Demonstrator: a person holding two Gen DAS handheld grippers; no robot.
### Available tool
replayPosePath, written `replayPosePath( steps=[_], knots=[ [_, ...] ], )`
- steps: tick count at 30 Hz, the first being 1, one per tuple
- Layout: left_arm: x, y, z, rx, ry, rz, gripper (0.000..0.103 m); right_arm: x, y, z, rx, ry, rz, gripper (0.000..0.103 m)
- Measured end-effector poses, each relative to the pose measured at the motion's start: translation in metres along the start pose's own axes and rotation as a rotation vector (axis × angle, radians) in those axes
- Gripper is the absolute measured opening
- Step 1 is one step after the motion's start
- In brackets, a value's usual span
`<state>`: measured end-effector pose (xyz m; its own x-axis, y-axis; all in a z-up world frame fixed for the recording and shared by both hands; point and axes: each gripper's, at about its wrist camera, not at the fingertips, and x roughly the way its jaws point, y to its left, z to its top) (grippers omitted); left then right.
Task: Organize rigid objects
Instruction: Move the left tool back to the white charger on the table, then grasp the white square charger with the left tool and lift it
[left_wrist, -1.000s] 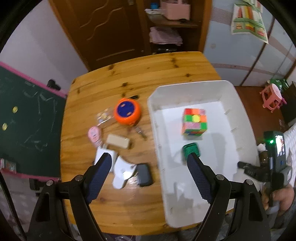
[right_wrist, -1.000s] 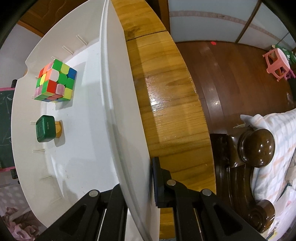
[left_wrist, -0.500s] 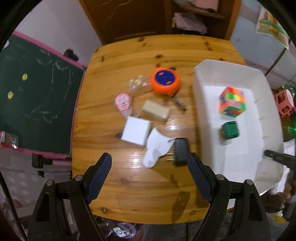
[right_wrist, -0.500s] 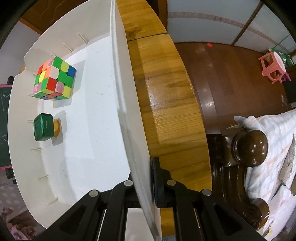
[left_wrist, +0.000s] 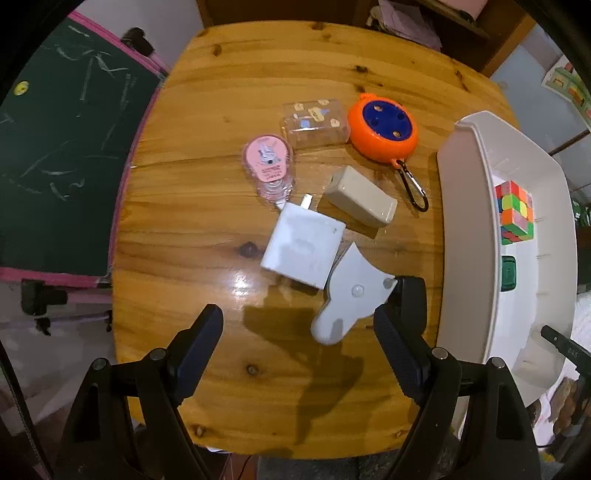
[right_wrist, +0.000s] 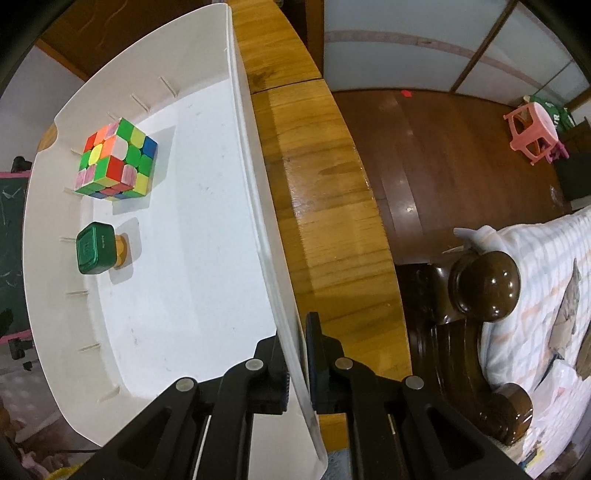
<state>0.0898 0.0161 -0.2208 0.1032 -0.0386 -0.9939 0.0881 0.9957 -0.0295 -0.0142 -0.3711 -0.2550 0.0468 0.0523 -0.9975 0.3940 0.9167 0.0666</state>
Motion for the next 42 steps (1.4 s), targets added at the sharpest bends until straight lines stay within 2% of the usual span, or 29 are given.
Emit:
replayPosePath(
  steps=[12,15,18,26,34,38,40,42],
  knots=[
    [0.044,0.001,0.034,0.012,0.059,-0.06,0.086,0.001,-0.008,-0.003,0.076,-0.013,0.028,0.007],
    [0.051,0.005,0.038,-0.006,0.065,-0.055,0.084,0.002,-0.009,-0.003,0.082,-0.013,0.027,0.007],
    [0.056,0.009,0.04,-0.011,0.067,-0.033,0.072,0.003,-0.01,-0.003,0.089,-0.013,0.027,0.007],
    [0.066,0.021,0.042,-0.036,0.08,-0.089,0.073,0.003,-0.011,-0.003,0.091,-0.013,0.027,0.007],
    [0.083,0.015,0.053,-0.033,0.112,-0.058,0.073,0.003,-0.011,-0.003,0.09,-0.013,0.032,0.007],
    [0.086,0.011,0.051,-0.025,0.089,-0.041,0.073,0.004,-0.011,-0.003,0.084,-0.013,0.033,0.007],
    [0.083,0.007,0.047,-0.004,0.058,-0.044,0.062,0.003,-0.01,-0.003,0.082,-0.014,0.035,0.007],
    [0.083,0.002,0.044,0.002,0.052,-0.012,0.061,0.003,-0.011,-0.003,0.082,-0.015,0.042,0.007]
  ],
)
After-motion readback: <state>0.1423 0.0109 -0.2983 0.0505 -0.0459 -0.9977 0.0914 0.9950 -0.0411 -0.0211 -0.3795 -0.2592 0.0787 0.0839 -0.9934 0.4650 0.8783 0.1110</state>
